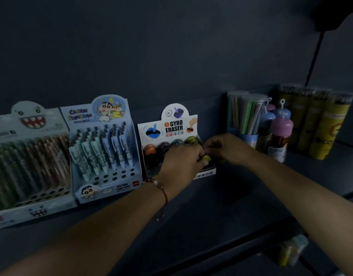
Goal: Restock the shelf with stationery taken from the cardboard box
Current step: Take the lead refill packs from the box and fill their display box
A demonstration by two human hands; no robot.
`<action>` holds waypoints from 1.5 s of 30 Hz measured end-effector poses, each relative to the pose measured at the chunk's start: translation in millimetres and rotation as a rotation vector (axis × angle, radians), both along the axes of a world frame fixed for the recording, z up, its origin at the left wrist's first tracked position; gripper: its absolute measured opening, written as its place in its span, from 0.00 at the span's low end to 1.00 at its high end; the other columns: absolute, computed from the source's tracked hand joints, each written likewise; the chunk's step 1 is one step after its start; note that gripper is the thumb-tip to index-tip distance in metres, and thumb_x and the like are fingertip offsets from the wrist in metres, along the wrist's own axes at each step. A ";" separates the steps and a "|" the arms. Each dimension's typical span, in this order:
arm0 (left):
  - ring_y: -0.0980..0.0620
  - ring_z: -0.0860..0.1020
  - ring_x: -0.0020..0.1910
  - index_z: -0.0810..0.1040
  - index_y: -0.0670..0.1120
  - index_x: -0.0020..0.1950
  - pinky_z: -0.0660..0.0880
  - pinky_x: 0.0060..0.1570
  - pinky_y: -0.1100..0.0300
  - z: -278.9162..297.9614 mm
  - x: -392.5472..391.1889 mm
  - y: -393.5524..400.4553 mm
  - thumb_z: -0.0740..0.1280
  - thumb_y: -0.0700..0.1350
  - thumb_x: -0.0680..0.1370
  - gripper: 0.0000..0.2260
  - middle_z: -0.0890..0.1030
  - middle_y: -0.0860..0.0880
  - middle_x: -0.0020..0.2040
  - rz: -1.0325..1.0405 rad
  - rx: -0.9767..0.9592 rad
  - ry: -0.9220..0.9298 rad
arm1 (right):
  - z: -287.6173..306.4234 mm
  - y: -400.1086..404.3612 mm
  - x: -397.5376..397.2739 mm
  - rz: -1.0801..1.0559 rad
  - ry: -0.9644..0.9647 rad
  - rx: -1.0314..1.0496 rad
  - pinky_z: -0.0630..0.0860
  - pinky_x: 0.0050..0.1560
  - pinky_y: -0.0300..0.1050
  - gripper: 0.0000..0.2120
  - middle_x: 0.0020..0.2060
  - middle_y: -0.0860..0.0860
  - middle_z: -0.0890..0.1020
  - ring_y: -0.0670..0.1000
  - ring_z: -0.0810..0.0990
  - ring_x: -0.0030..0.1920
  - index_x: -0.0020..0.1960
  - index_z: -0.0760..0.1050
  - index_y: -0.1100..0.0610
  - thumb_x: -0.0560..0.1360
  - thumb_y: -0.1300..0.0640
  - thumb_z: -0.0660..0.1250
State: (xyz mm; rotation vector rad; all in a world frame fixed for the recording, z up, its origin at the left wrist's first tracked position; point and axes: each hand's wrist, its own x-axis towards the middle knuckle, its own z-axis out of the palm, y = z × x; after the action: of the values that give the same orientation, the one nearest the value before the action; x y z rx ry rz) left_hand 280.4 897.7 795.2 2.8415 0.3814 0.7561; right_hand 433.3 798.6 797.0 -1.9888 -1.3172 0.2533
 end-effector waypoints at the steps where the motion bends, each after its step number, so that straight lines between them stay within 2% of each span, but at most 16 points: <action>1: 0.50 0.78 0.46 0.81 0.48 0.49 0.76 0.47 0.52 1.2 -0.6 0.2 0.70 0.53 0.76 0.10 0.81 0.49 0.44 -0.001 0.009 0.020 | 0.8 0.8 -0.7 -0.016 -0.041 -0.018 0.74 0.41 0.35 0.03 0.39 0.45 0.84 0.37 0.78 0.36 0.45 0.81 0.48 0.77 0.55 0.70; 4: 0.50 0.75 0.52 0.82 0.50 0.52 0.72 0.53 0.53 2.3 -6.7 5.9 0.69 0.56 0.76 0.12 0.81 0.50 0.48 0.001 0.107 0.087 | 1.1 2.2 -3.3 -0.066 -0.056 -0.015 0.74 0.44 0.35 0.03 0.41 0.46 0.84 0.42 0.80 0.41 0.45 0.82 0.50 0.76 0.55 0.70; 7: 0.51 0.71 0.61 0.75 0.53 0.67 0.66 0.60 0.54 4.0 -26.3 19.9 0.65 0.60 0.77 0.21 0.77 0.52 0.60 0.037 0.185 0.083 | -8.2 -1.6 -8.5 -0.094 0.157 0.095 0.74 0.45 0.30 0.03 0.42 0.47 0.85 0.41 0.81 0.42 0.46 0.83 0.52 0.76 0.58 0.70; 9: 0.50 0.69 0.64 0.70 0.54 0.72 0.63 0.64 0.53 6.3 -45.4 34.6 0.64 0.60 0.77 0.24 0.74 0.53 0.64 0.086 0.215 0.116 | -17.0 -5.6 -13.2 -0.162 0.293 0.209 0.76 0.52 0.37 0.03 0.44 0.45 0.85 0.43 0.82 0.46 0.47 0.83 0.48 0.77 0.54 0.70; 12: 0.49 0.70 0.65 0.72 0.52 0.71 0.64 0.65 0.53 7.1 -75.1 61.0 0.65 0.60 0.76 0.25 0.74 0.52 0.63 0.117 0.236 0.153 | -20.6 -11.1 -25.0 -0.261 0.414 0.314 0.76 0.59 0.44 0.04 0.51 0.44 0.83 0.45 0.80 0.53 0.51 0.80 0.44 0.78 0.48 0.67; 14: 0.46 0.70 0.67 0.74 0.49 0.69 0.64 0.68 0.51 3.4 -92.5 70.6 0.60 0.62 0.76 0.26 0.75 0.50 0.65 0.104 0.246 0.181 | -21.1 -16.0 -35.5 -0.206 0.441 0.230 0.71 0.61 0.42 0.17 0.60 0.44 0.79 0.44 0.76 0.59 0.64 0.76 0.45 0.77 0.45 0.67; 16: 0.43 0.69 0.70 0.77 0.49 0.66 0.63 0.70 0.48 -4.7 -102.6 72.3 0.54 0.64 0.75 0.29 0.77 0.49 0.65 0.105 0.362 0.237 | -21.3 -19.3 -46.8 -0.093 0.376 0.080 0.68 0.60 0.38 0.30 0.64 0.41 0.75 0.42 0.73 0.63 0.74 0.66 0.45 0.74 0.44 0.70; 19: 0.42 0.72 0.69 0.82 0.48 0.60 0.64 0.69 0.43 -16.0 -108.0 71.4 0.54 0.65 0.76 0.28 0.82 0.50 0.58 0.109 0.488 0.232 | -21.6 -15.0 -56.8 -0.065 0.204 -0.045 0.62 0.59 0.34 0.40 0.70 0.42 0.69 0.40 0.66 0.65 0.78 0.55 0.46 0.73 0.47 0.72; 22: 0.41 0.72 0.69 0.84 0.48 0.56 0.66 0.68 0.40 -21.4 -109.2 71.7 0.54 0.65 0.75 0.28 0.82 0.48 0.58 0.120 0.523 0.226 | -19.5 -9.3 -58.2 -0.085 0.174 -0.076 0.58 0.60 0.33 0.49 0.75 0.45 0.63 0.40 0.63 0.67 0.80 0.47 0.50 0.70 0.46 0.75; 25: 0.42 0.70 0.71 0.85 0.49 0.54 0.66 0.70 0.41 -26.3 -109.6 73.5 0.53 0.66 0.76 0.28 0.82 0.47 0.58 0.141 0.519 0.247 | -20.8 -4.8 -53.2 -0.058 0.151 -0.111 0.58 0.65 0.35 0.58 0.78 0.46 0.58 0.45 0.60 0.74 0.80 0.40 0.49 0.66 0.46 0.79; 28: 0.43 0.68 0.71 0.85 0.50 0.50 0.63 0.71 0.43 -29.8 -109.3 76.5 0.53 0.66 0.76 0.28 0.82 0.49 0.57 0.130 0.514 0.228 | -18.6 -5.0 -47.6 -0.044 0.085 -0.121 0.58 0.64 0.34 0.60 0.76 0.43 0.60 0.41 0.61 0.71 0.80 0.40 0.48 0.64 0.45 0.80; 32: 0.43 0.73 0.67 0.86 0.49 0.42 0.69 0.67 0.43 -26.1 -110.8 79.9 0.55 0.67 0.75 0.27 0.84 0.51 0.52 0.083 0.554 0.160 | -23.0 -7.7 -41.9 -0.024 0.010 -0.133 0.59 0.64 0.34 0.59 0.77 0.45 0.61 0.44 0.62 0.73 0.80 0.41 0.46 0.64 0.44 0.79; 37: 0.43 0.71 0.69 0.85 0.48 0.45 0.72 0.64 0.45 -30.4 -110.8 80.4 0.55 0.67 0.75 0.28 0.83 0.50 0.54 0.089 0.554 0.142 | -23.0 -5.5 -35.9 -0.005 0.018 -0.111 0.59 0.65 0.34 0.58 0.76 0.44 0.62 0.38 0.61 0.68 0.80 0.43 0.44 0.64 0.45 0.80; 42: 0.46 0.69 0.71 0.85 0.49 0.46 0.76 0.56 0.48 -35.7 -107.7 80.6 0.55 0.66 0.75 0.26 0.82 0.51 0.56 0.106 0.530 0.093 | -21.3 -0.5 -30.5 0.007 0.035 -0.139 0.60 0.65 0.34 0.58 0.76 0.45 0.62 0.39 0.62 0.68 0.80 0.42 0.43 0.64 0.44 0.80; 45: 0.47 0.67 0.72 0.85 0.51 0.46 0.78 0.52 0.48 -37.3 -109.6 81.5 0.55 0.65 0.75 0.24 0.81 0.51 0.57 0.084 0.512 0.054 | -22.1 -1.3 -32.1 -0.014 0.022 -0.136 0.60 0.64 0.34 0.58 0.76 0.46 0.63 0.43 0.64 0.70 0.79 0.43 0.43 0.64 0.44 0.80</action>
State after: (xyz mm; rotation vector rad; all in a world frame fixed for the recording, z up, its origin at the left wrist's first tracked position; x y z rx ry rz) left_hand 170.7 979.2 757.9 3.3449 0.3584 0.9057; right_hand 401.2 797.4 774.9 -2.1009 -1.3022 0.3659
